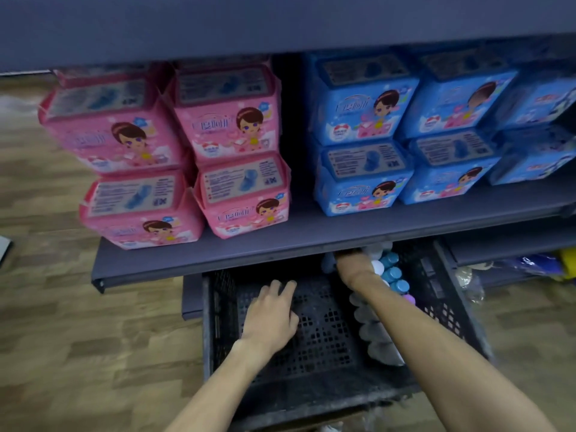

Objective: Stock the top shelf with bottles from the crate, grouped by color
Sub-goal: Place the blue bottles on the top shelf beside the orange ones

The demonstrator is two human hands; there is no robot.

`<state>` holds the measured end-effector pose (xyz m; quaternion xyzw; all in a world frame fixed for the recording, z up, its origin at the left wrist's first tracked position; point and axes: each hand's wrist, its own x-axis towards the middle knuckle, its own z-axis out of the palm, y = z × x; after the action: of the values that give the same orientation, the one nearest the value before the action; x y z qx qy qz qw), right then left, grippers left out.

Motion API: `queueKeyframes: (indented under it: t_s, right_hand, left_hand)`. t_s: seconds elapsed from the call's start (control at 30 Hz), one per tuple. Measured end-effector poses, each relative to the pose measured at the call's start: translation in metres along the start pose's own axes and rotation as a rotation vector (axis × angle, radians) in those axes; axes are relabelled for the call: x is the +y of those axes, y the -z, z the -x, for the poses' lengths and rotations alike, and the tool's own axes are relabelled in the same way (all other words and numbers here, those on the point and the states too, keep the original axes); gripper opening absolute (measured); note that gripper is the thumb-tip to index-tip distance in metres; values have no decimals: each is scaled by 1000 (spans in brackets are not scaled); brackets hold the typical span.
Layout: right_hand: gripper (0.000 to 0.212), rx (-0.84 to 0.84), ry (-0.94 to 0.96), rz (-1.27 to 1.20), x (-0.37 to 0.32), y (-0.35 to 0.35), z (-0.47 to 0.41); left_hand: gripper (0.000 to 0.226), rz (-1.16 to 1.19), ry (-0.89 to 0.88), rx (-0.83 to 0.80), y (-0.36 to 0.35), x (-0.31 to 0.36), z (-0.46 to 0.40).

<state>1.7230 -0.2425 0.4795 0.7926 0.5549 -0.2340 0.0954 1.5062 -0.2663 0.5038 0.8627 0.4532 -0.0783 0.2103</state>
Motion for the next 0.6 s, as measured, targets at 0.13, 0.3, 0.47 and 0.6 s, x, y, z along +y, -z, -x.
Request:
queueKeyframes:
  t_s: [0.13, 0.3, 0.47, 0.6]
  right_hand:
    - [38, -67, -36, -8, 3, -19, 4]
    - [41, 3, 88, -34, 4, -38, 17]
    - [35, 63, 76, -329, 3, -51, 28]
    - [33, 94, 109, -475, 3, -56, 42]
  left_hand:
    - [57, 9, 14, -17, -3, -9, 1]
    - [56, 39, 0, -13, -4, -11, 0]
    - [55, 32, 3, 6, -8, -17, 3]
    - [55, 34, 16, 4, -9, -19, 7]
